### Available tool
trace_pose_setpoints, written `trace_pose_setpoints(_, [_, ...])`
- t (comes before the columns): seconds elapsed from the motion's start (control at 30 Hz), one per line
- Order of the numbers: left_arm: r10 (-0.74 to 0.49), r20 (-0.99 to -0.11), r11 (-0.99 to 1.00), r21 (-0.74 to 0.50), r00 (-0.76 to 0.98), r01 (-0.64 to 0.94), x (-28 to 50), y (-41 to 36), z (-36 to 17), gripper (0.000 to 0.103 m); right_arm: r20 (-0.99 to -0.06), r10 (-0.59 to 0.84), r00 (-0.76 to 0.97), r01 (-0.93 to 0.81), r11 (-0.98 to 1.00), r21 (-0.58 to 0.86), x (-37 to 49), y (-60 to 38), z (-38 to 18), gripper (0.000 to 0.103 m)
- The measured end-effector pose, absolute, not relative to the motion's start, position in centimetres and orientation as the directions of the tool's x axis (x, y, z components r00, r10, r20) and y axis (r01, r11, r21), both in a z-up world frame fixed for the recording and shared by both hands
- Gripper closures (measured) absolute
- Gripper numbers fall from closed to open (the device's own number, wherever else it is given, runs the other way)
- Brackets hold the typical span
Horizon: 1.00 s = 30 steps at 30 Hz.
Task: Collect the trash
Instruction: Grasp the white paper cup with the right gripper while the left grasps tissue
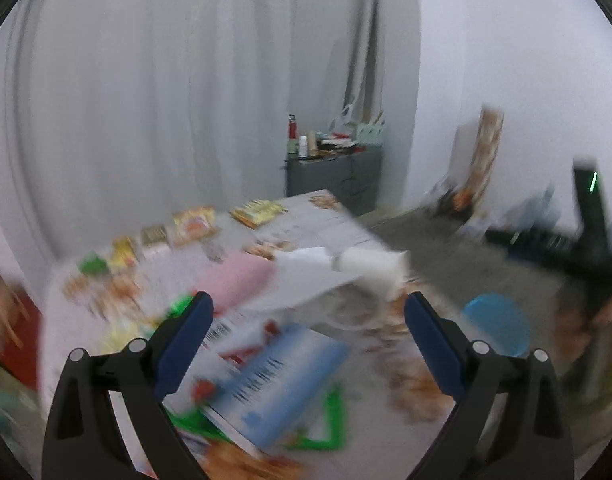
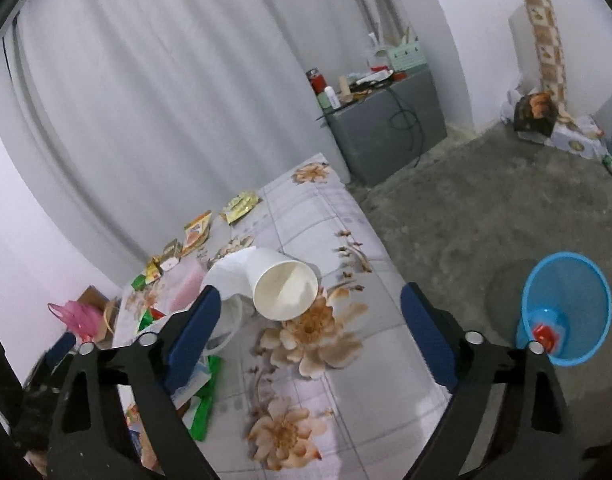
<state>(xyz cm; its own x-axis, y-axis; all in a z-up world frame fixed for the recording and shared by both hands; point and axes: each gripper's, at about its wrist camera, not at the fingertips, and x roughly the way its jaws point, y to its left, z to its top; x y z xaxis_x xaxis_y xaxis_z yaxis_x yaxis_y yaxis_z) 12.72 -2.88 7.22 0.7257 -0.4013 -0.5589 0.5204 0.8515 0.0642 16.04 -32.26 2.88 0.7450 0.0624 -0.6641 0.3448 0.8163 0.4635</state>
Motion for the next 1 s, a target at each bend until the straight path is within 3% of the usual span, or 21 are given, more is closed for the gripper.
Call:
trace_pose_setpoints(0.1, [-0.331,-0.578,0.820,0.216,0.746,0.530,14.1,-4.7,5.3,0.010,-0.683,0.116,0.721,0.341,0.799,0.496,17.4,-32.8,1.6,0.036])
trace_pose_setpoints(0.23, [-0.271,-0.590,0.766,0.347,0.761,0.541,15.6,-6.0,3.0,0.025,-0.702,0.171,0.692,0.344,0.777,0.528,18.6,-33.6,-0.3,0.046])
trace_pose_setpoints(0.4, [-0.187,-0.589,0.664,0.514,0.786,0.543,17.3,-7.3,0.1,0.038,-0.729,0.194,0.656,0.326,0.799,0.505,20.3,-33.6,-1.8,0.047])
trace_pose_setpoints(0.5, [-0.169,-0.587,0.587,0.585,0.791,0.560,17.7,-8.1,-1.5,0.038,-0.743,0.211,0.635,0.315,0.808,0.498,21.2,-33.7,-2.7,0.047])
trace_pose_setpoints(0.6, [-0.151,-0.596,0.525,0.628,0.789,0.575,18.0,-9.1,-2.7,0.039,-0.746,0.247,0.618,0.301,0.802,0.515,22.2,-34.0,-3.7,0.047])
trace_pose_setpoints(0.7, [-0.132,-0.600,0.485,0.655,0.789,0.580,18.8,-9.8,-3.8,0.048,-0.747,0.281,0.602,0.282,0.801,0.528,22.9,-34.2,-4.6,0.047])
trace_pose_setpoints(0.8, [-0.137,-0.625,0.499,0.627,0.769,0.598,19.7,-10.0,-3.8,0.056,-0.746,0.302,0.594,0.263,0.804,0.534,23.5,-34.3,-5.2,0.047])
trace_pose_setpoints(1.0, [-0.149,-0.640,0.467,0.627,0.754,0.624,20.2,-10.6,-3.9,0.061,-0.729,0.349,0.589,0.214,0.803,0.557,24.3,-34.2,-5.8,0.051])
